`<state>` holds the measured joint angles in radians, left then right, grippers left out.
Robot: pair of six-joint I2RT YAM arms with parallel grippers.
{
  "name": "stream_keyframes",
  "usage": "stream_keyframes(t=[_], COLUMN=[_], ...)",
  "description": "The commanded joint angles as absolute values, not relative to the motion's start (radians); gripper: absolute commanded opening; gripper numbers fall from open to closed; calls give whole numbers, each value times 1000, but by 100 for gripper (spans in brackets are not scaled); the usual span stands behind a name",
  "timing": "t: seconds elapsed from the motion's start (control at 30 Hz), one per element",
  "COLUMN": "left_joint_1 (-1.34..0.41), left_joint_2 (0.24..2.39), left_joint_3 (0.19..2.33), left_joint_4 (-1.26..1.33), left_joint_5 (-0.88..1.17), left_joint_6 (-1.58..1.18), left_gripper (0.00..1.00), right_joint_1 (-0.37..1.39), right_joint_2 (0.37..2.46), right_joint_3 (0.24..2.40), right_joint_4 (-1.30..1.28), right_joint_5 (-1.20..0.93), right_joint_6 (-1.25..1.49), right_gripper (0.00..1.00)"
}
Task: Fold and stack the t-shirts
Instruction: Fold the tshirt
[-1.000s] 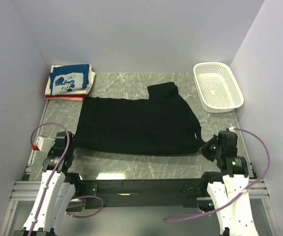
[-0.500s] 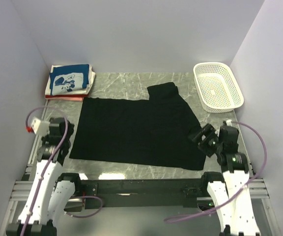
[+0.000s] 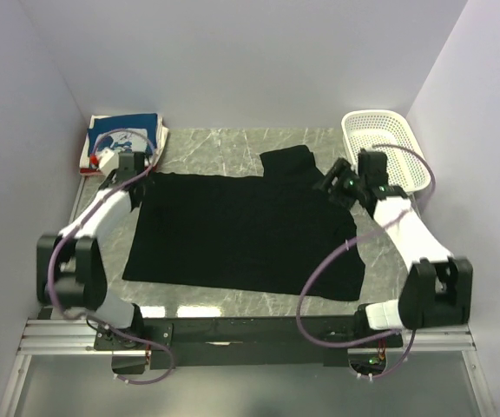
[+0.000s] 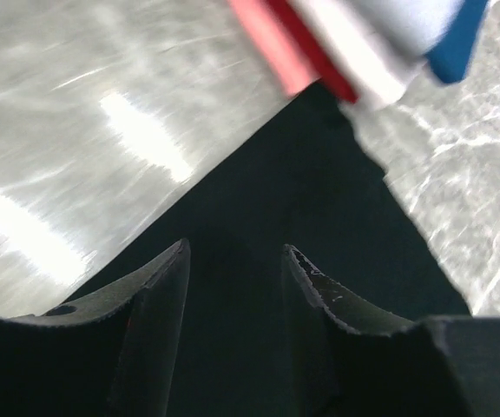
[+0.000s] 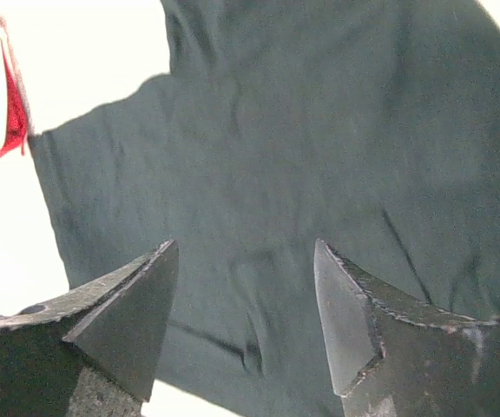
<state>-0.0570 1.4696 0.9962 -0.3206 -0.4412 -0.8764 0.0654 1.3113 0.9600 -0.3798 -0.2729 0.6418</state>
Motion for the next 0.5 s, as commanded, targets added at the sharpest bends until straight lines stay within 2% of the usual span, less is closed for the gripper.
stream_keyframes(t=[0.0,0.2,0.3,0.47], left_joint_1=[-75,-117,-133,-155], left_joint_2=[1596,1882,2008,2178], left_joint_3=[1136,1400,1535,1730], left_joint_4=[-262,-311,-365,-463], left_joint_5=[-460,-529,-572,-666], left_joint_6=[-828,-787,-782,-795], left_gripper=[51,49,44,43], right_joint_1=[81,80,81,78], right_joint_2=[1443,1678,1759,1856], right_joint_3=[1105,1296,1374,1488], right_joint_4=[-275,-275,-287,-311], right_joint_5=[-227,-227,-239,-242], right_joint_6=[594,571,566,557], right_gripper=[70,67,66,65])
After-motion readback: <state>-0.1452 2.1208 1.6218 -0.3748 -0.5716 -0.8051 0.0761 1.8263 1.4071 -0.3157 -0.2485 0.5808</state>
